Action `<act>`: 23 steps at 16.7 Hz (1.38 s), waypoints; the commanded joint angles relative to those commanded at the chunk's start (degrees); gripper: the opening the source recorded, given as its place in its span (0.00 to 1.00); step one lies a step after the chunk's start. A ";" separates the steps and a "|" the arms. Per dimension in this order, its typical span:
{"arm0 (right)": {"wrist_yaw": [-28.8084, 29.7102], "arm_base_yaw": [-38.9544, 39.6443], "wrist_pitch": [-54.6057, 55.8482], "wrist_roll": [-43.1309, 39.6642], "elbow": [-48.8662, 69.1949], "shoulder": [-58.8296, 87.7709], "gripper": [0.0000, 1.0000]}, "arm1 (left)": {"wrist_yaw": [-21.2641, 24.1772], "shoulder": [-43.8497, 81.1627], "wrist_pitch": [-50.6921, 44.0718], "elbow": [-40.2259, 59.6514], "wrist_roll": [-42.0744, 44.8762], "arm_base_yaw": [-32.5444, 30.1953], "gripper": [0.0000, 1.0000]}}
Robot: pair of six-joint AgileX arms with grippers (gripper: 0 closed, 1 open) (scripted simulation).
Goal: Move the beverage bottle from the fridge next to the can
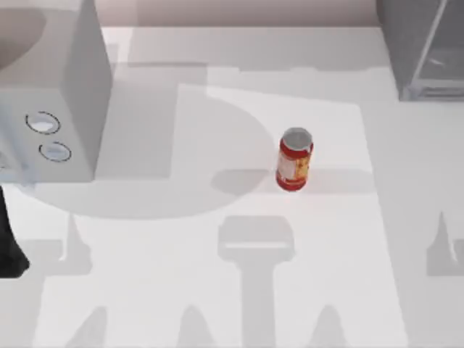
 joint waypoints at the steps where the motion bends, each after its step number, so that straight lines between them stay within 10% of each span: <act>1: 0.00 0.00 0.00 0.00 0.00 0.00 1.00 | 0.00 0.00 0.00 0.00 0.00 0.00 1.00; 9: -0.56 -2.86 15.64 -0.25 13.24 16.79 1.00 | 0.00 0.00 0.00 0.00 0.00 0.00 1.00; 23: -10.46 -13.75 60.43 0.02 49.26 102.35 1.00 | 0.00 0.00 0.00 0.00 0.00 0.00 1.00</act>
